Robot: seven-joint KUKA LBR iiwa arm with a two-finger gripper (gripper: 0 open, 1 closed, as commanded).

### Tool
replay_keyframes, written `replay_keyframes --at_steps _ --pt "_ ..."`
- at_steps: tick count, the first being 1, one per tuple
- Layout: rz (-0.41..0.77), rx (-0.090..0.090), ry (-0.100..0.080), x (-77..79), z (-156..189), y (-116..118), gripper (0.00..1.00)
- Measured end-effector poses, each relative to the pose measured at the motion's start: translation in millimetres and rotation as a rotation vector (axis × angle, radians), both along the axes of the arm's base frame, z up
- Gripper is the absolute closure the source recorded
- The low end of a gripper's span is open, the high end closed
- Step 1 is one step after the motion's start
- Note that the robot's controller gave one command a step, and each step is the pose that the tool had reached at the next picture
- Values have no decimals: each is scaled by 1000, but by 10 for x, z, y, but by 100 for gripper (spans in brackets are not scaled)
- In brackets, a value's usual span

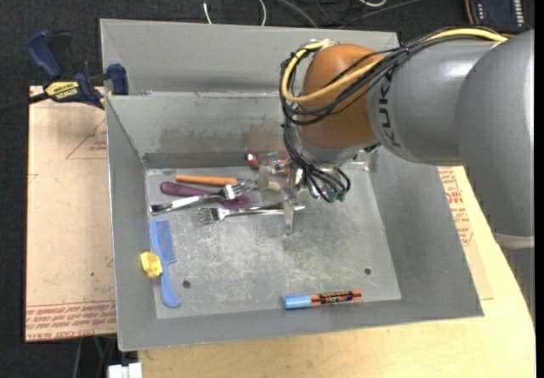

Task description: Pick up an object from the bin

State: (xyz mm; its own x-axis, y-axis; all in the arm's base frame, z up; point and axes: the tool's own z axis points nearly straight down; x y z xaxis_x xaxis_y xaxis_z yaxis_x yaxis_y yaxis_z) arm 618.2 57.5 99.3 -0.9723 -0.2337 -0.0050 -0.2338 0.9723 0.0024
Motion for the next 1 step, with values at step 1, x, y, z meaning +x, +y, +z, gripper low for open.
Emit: replay_keyframes --at_steps 1 --pt "-71 -3 -21 58 -286 383 0"
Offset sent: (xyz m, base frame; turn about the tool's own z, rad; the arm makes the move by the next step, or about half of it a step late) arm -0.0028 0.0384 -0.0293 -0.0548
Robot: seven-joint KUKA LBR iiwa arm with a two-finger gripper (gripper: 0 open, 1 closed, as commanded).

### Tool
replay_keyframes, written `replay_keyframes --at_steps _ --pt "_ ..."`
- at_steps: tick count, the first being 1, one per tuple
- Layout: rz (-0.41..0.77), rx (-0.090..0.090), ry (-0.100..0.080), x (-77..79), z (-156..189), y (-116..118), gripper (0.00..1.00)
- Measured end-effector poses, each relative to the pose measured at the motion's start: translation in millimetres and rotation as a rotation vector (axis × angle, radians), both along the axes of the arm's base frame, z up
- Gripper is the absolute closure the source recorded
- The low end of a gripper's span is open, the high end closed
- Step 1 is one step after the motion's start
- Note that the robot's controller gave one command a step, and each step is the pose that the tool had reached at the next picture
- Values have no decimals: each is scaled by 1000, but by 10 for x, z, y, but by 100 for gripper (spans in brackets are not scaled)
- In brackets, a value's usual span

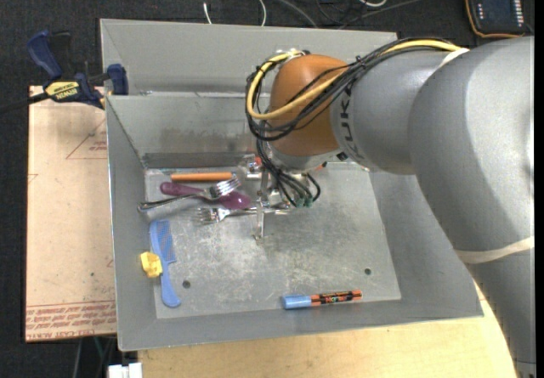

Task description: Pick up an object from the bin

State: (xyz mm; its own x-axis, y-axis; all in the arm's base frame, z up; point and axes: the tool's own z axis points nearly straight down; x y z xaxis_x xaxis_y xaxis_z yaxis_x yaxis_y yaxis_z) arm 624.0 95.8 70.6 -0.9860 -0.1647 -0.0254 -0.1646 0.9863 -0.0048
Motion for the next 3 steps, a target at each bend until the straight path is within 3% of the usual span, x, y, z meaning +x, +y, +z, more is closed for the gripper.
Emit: replay_keyframes --at_steps 1,2,3 --pt "123 0 8 -70 11 8 100" --pt "123 0 8 -70 11 8 100" --pt "124 -1 20 -107 167 6 100"
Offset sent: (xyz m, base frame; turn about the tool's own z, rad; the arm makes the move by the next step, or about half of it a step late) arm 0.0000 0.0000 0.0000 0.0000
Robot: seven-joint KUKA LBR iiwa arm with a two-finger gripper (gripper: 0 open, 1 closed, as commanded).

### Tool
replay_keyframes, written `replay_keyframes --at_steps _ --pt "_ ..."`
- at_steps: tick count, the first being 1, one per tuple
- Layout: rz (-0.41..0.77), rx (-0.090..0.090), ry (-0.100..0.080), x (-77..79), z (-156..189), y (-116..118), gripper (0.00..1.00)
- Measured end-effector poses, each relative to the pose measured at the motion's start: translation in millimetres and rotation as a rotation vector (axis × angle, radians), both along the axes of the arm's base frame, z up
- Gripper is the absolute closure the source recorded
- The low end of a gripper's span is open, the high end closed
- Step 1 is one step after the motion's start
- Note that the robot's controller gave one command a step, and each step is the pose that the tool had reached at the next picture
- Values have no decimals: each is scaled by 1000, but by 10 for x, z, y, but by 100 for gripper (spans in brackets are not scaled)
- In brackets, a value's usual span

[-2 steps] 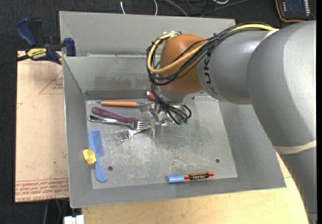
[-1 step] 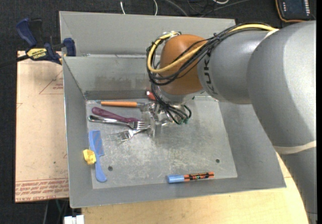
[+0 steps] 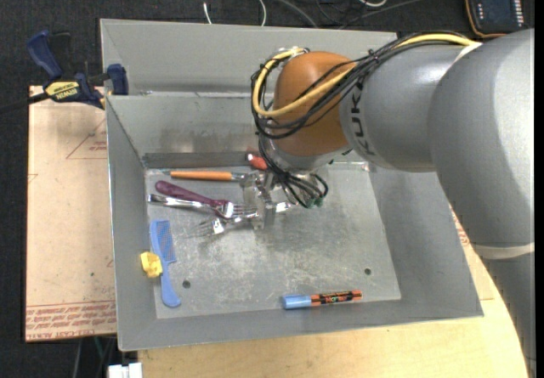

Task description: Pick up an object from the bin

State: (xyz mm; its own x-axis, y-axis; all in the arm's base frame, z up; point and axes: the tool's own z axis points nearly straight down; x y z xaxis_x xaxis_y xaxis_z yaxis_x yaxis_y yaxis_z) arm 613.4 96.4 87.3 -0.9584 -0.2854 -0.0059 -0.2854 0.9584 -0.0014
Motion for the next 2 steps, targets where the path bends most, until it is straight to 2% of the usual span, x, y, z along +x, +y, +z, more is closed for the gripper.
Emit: replay_keyframes --at_steps 1,2 --pt "-1 2 -10 28 446 6 100" --pt "-1 2 -13 35 655 8 100"
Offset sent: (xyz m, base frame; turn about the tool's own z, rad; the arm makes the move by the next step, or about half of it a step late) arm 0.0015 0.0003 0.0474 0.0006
